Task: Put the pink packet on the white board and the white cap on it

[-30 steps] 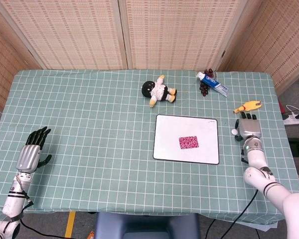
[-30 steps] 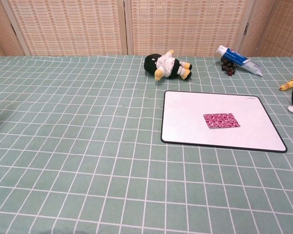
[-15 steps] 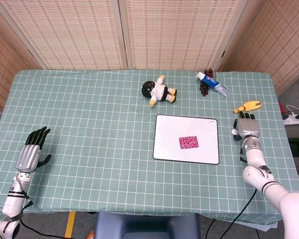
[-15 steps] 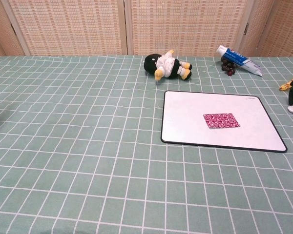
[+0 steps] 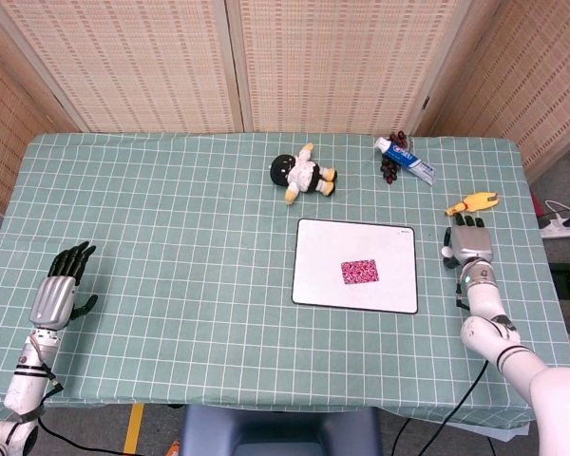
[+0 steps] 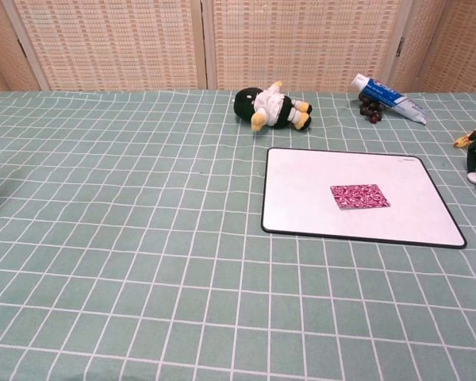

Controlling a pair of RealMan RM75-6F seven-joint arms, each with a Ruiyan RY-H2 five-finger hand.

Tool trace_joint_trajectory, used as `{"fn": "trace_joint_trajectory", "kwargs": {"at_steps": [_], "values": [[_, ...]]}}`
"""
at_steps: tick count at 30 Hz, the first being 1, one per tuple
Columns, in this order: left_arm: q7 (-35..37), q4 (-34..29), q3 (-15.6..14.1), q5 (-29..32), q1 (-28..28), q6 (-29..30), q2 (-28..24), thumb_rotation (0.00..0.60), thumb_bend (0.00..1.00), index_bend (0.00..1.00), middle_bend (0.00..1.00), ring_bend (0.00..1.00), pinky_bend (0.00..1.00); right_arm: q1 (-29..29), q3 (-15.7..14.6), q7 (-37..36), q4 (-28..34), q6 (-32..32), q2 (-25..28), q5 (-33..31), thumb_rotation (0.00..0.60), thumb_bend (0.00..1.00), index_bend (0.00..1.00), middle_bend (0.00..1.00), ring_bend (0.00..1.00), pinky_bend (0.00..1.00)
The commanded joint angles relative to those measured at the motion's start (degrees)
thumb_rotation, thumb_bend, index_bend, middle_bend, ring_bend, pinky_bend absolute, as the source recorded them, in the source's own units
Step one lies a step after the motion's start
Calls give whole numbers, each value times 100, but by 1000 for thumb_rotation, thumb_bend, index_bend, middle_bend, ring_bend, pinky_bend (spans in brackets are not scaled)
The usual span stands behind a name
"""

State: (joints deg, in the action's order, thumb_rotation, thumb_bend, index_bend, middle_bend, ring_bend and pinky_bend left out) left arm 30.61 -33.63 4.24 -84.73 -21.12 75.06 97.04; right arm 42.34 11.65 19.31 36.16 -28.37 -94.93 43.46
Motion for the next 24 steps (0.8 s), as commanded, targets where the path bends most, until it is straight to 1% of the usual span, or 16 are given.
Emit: {"fn": "trace_joint_trajectory", "kwargs": {"at_steps": [1, 8, 12, 16, 20, 24], "values": [[5, -2, 0, -2, -1, 4, -2, 600, 246, 0, 0, 0, 0, -1, 8, -11, -1, -11, -5, 14, 600, 324, 474, 0, 0, 0], [33, -9, 3, 6, -5, -25, -8, 600, 246, 0, 0, 0, 0, -24, 56, -74, 49, -61, 25, 69, 600, 346, 506, 0, 0, 0], [41, -14, 8, 14, -14, -48, -14, 600, 246, 0, 0, 0, 0, -38, 98, -160, 300, -151, 141, 163, 600, 350, 511, 0, 0, 0], [44, -15, 8, 11, -18, -50, -17, 600, 246, 0, 0, 0, 0, -70, 113, -181, 1030, -530, 422, 415, 600, 355, 516, 0, 0, 0], [59, -30, 13, 12, -14, -31, -28, 600, 246, 0, 0, 0, 0, -106, 81, 22, 2192, -1070, 800, 667, 600, 359, 524, 0, 0, 0], [51, -19, 34, 39, -12, -43, -35, 600, 246, 0, 0, 0, 0, -97, 0, 372, 3206, -1472, 1048, 789, 600, 371, 526, 0, 0, 0]]}}
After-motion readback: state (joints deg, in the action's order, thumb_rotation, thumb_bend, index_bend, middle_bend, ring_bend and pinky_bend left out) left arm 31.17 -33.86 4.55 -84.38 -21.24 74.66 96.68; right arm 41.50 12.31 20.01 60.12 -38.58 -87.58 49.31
